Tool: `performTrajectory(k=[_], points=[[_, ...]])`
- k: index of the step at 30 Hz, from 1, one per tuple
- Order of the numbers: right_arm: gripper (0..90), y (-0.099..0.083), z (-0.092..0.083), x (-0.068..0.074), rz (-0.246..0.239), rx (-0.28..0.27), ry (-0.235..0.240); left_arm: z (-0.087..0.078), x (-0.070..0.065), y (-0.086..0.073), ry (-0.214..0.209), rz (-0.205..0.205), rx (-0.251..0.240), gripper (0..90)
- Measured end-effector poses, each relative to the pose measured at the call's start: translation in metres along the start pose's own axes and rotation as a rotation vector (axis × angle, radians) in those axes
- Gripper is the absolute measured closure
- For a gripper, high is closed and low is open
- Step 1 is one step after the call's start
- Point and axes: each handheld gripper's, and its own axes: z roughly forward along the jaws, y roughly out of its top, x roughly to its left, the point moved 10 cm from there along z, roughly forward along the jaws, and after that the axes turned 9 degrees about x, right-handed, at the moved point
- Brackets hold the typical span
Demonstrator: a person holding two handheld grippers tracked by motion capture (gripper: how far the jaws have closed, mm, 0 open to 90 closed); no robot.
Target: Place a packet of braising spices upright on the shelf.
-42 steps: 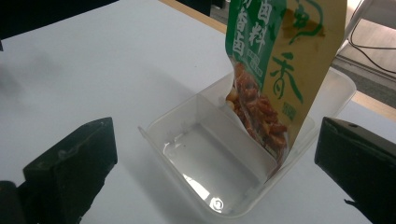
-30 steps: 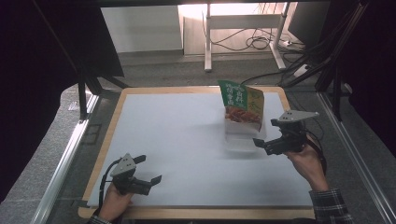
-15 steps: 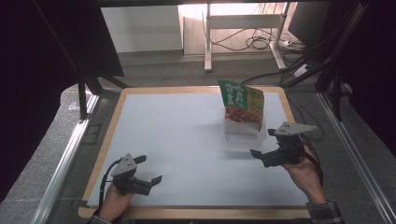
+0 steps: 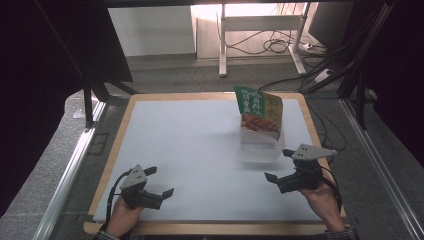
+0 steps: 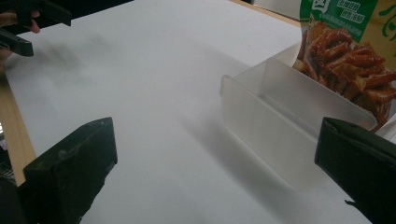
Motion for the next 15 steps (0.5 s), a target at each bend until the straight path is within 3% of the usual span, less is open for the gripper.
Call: performTrajectory(k=[5, 15], points=[[0.0, -0.008, 0.001, 0.003, 0.009, -0.025, 0.005, 0.000, 0.000, 0.000, 0.001, 0.001, 0.001, 0.4], [0.0, -0.031, 0.007, 0.007, 0.009, -0.012, 0.005, 0.001, 0.000, -0.001, 0.004, 0.009, 0.009, 0.5]])
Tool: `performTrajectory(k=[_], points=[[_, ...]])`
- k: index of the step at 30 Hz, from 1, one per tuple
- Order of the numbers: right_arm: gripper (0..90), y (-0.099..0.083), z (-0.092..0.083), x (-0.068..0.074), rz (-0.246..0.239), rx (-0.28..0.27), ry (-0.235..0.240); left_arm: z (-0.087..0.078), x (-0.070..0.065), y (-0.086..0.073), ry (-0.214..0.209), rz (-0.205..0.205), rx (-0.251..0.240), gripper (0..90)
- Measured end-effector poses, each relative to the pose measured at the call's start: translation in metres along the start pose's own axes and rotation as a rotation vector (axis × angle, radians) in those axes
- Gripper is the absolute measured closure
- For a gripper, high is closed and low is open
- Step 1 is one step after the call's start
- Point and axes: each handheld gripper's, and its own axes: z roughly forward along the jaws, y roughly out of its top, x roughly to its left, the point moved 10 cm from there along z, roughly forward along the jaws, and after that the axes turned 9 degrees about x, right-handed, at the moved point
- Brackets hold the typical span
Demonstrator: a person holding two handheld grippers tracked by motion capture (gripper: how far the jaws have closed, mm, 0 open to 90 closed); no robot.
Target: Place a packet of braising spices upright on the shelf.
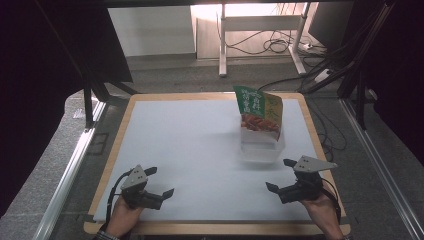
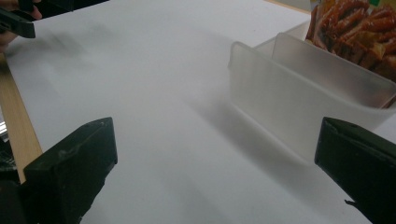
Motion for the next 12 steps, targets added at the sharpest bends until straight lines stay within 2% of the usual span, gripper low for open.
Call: performTrajectory(k=[8, 12], points=[[0.0, -0.023, 0.009, -0.001, 0.007, 0.047, -0.006, 0.001, 0.000, -0.001, 0.006, 0.002, 0.007, 0.6], [0.0, -0.025, 0.011, -0.002, 0.013, 0.049, 0.003, 0.001, 0.000, 0.000, 0.009, 0.006, 0.010, 0.6]])
